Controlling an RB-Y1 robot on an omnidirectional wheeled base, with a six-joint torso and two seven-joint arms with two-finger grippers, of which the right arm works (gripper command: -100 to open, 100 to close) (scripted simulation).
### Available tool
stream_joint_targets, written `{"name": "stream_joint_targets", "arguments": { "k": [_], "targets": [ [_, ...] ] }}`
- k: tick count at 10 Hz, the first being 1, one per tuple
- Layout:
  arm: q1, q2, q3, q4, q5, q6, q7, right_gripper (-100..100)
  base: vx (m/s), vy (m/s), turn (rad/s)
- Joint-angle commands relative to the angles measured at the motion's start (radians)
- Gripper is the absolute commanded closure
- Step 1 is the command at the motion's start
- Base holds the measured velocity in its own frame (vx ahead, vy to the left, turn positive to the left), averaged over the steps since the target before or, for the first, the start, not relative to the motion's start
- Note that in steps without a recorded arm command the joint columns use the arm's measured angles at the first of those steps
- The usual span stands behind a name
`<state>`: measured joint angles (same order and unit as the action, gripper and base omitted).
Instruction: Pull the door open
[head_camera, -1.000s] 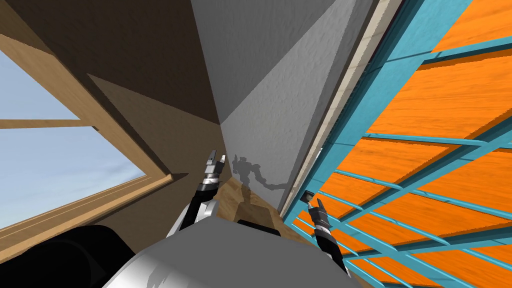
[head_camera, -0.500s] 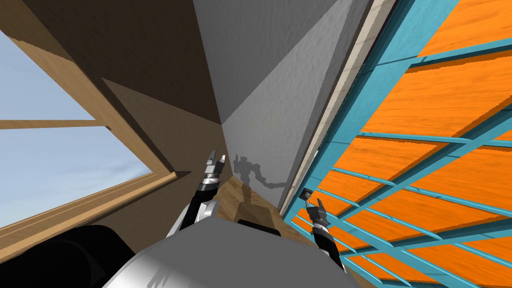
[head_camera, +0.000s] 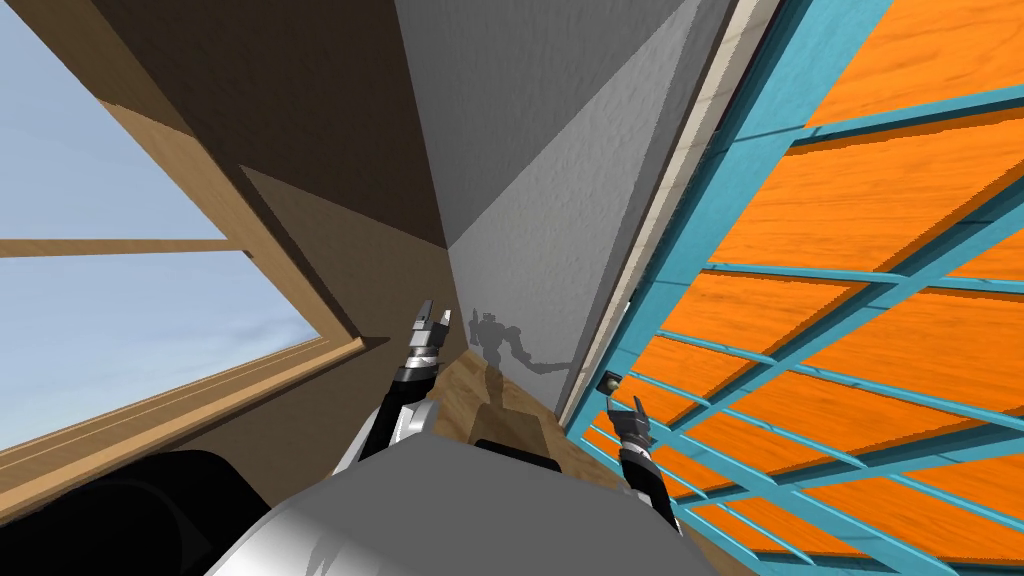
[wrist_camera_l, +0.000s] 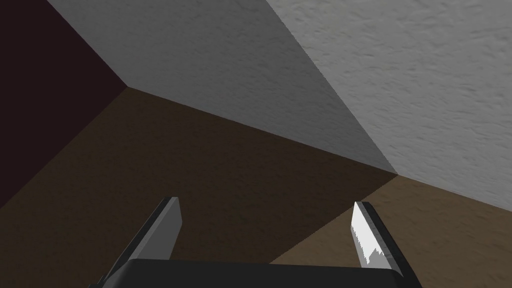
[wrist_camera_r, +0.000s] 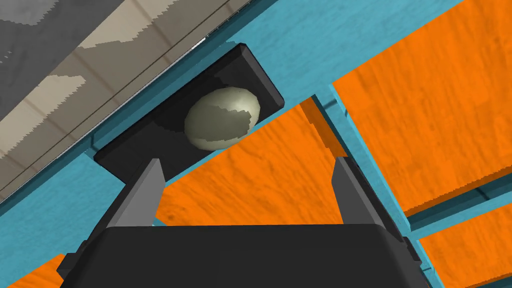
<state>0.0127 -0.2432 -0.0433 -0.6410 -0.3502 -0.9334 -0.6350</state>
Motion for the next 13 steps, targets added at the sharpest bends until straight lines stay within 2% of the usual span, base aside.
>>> {"name": "stream_joint_targets", "arguments": {
  "k": [1,4,5,10,11,12,13],
  "targets": [
    [-0.002,0.007,0.008,-0.009,-0.021,0.008,-0.050,-100,-0.051,-0.016,0.028],
    [-0.010,0.018,0.022,-0.016,-0.058,0.016,-0.130,-100,-0.069,-0.013,0.032],
    [-0.010,0.018,0.022,-0.016,-0.058,0.016,-0.135,-100,-0.037,-0.008,0.023],
    [-0.025,0.040,0.050,-0.030,-0.131,0.034,-0.281,-100,-0.065,-0.008,0.038],
    [-0.025,0.040,0.050,-0.030,-0.131,0.034,-0.298,-100,-0.059,-0.012,0.015],
    [-0.028,0.045,0.057,-0.034,-0.148,0.038,-0.332,-100,-0.050,-0.013,0.022],
    [-0.028,0.045,0.057,-0.034,-0.148,0.038,-0.339,-100,-0.042,-0.010,0.020]
  ]
}}
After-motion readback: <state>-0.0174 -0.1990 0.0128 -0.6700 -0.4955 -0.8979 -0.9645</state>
